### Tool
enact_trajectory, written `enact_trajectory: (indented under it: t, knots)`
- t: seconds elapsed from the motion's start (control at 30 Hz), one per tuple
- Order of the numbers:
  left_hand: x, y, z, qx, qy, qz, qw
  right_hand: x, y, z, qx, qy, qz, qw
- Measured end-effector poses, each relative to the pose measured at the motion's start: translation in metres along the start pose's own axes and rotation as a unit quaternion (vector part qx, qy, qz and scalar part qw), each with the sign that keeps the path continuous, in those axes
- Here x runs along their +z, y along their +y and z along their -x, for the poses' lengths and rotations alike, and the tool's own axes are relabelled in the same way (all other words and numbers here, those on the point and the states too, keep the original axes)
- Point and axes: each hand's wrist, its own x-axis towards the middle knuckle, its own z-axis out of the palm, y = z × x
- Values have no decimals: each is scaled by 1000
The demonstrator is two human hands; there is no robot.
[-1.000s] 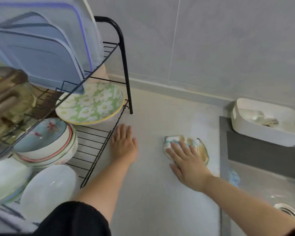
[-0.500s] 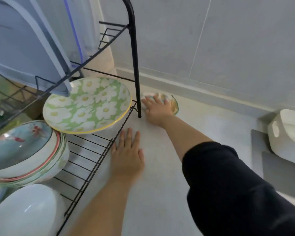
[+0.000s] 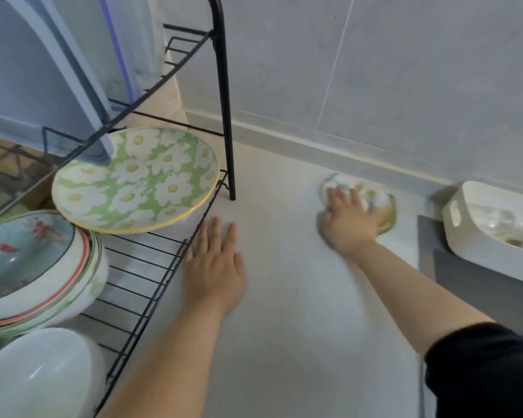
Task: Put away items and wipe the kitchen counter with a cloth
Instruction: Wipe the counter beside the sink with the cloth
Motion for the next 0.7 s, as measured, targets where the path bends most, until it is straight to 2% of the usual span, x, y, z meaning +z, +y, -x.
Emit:
enact_trajectory:
  t: [0.1, 0.17, 0.27, 0.4, 0.47, 0.57, 0.63, 0.7]
  knots:
    - [0, -1, -3, 0, 9, -3, 1000, 2, -32, -9, -163, -22, -1, 986]
    - [1, 0, -4, -4, 12, 1, 1000, -1, -33, -25, -186, -50, -24, 981]
    - [3, 0, -4, -7, 4, -16, 1000, -8, -1, -39, -100, -44, -58, 992]
    - [1, -1, -7, -7, -1, -9, 1000, -3, 61, -19, 47, 36, -49, 997]
    - [2, -1, -8, -6, 2, -8, 1000, -2, 68, -13, 110, 66, -50, 990]
    - [3, -2, -8, -4, 6, 2, 1000, -3, 48, -9, 186, 42, -58, 980]
    - [3, -3, -9, 0, 9, 5, 1000, 1, 32, 13, 158, 52, -51, 985]
    - [2, -3, -9, 2, 7, 3, 1000, 8, 18, 61, 29, 72, -44, 996]
